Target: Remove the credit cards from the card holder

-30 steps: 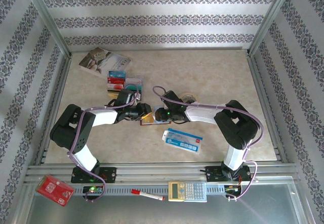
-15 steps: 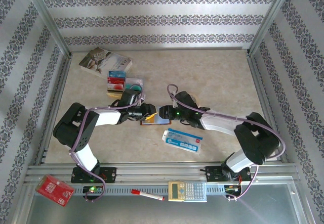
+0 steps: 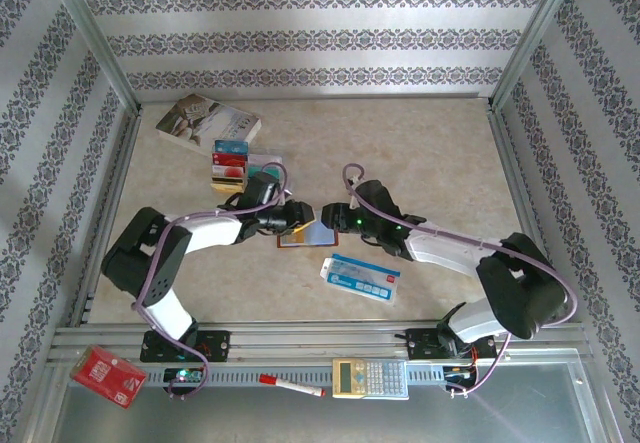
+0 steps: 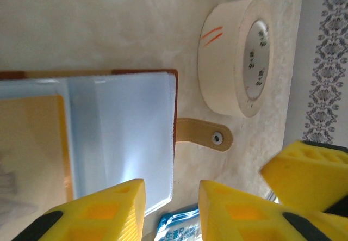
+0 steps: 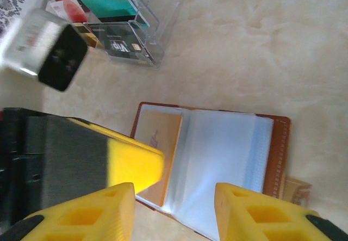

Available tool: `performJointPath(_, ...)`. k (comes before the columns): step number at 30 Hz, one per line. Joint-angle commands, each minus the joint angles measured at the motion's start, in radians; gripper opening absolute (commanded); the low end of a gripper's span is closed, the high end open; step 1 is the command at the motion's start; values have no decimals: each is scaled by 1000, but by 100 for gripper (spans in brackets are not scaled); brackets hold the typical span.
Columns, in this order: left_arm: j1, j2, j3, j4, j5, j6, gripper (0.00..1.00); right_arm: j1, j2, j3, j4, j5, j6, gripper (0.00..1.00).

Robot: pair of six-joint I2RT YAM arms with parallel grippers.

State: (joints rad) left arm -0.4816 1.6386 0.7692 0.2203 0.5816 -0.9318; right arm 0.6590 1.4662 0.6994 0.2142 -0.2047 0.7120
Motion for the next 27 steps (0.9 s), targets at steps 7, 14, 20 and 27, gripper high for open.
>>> performJointPath(7,110,-144,-121,-105,-113,60,34,51,193,142,0,-104,137,36)
performJointPath(14,116,-95,-142,-43,-77,37,29,66,303,176,30,-139,204,32)
performJointPath(20,116,-63,-124,-30,-56,39,23,59,338,187,28,-152,213,22)
performJointPath(27,116,-39,-118,-39,-68,45,21,45,368,198,30,-171,218,17)
